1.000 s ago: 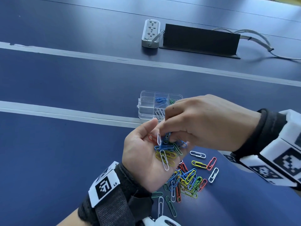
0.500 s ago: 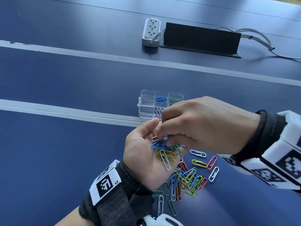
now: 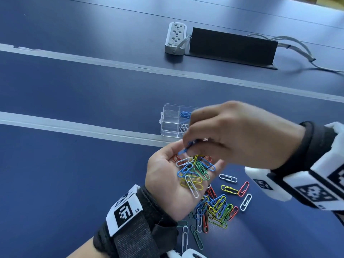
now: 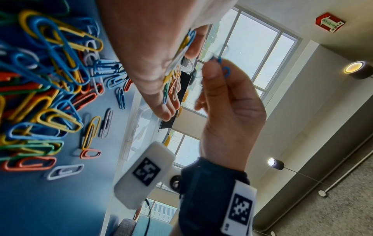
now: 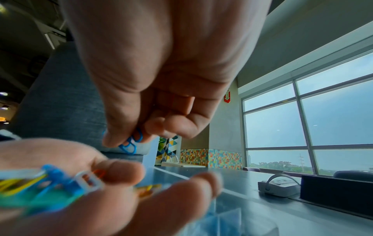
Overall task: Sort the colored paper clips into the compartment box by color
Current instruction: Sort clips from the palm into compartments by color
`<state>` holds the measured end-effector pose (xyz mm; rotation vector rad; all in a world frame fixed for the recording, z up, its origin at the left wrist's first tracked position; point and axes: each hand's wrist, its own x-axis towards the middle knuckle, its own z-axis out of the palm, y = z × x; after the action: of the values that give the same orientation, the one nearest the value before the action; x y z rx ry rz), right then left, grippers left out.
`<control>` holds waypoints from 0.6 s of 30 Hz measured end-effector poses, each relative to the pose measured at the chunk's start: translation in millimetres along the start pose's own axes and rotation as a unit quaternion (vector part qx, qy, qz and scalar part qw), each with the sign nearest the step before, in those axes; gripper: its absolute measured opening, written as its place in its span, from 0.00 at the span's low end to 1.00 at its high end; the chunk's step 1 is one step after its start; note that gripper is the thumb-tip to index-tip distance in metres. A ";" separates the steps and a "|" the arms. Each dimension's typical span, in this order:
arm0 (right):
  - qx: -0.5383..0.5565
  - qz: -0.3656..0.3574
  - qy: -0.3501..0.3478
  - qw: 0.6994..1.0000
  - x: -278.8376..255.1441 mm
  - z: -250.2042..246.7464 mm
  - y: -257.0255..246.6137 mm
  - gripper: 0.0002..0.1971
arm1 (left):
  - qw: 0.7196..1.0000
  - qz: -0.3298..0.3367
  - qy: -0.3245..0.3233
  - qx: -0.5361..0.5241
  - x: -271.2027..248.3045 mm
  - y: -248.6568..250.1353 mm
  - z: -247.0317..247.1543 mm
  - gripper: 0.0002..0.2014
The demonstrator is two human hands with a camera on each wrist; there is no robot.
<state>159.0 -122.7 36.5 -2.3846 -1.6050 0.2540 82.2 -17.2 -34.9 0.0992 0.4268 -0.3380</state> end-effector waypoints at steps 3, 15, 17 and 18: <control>-0.009 0.037 0.058 0.998 7.8 -14.3 15.3 0.08 | 1.000 -0.012 -0.021 0.011 1.2 -0.2 -4.6 0.20; -0.116 0.224 -0.092 0.963 70.5 -9.6 43.2 0.06 | 0.999 0.000 -0.050 -0.015 2.3 8.2 -4.6 0.26; -0.128 0.210 -0.100 0.964 80.0 -5.7 40.0 0.05 | 0.999 0.000 -0.049 -0.016 2.7 8.8 -5.2 0.26; -0.137 0.203 -0.107 0.964 84.2 -3.7 39.2 0.05 | 0.999 -0.001 -0.050 -0.019 2.8 9.0 -5.5 0.26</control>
<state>226.2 -59.1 27.9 -2.9857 -1.2814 0.4003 85.6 -8.7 -40.9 0.0450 0.3336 -0.3357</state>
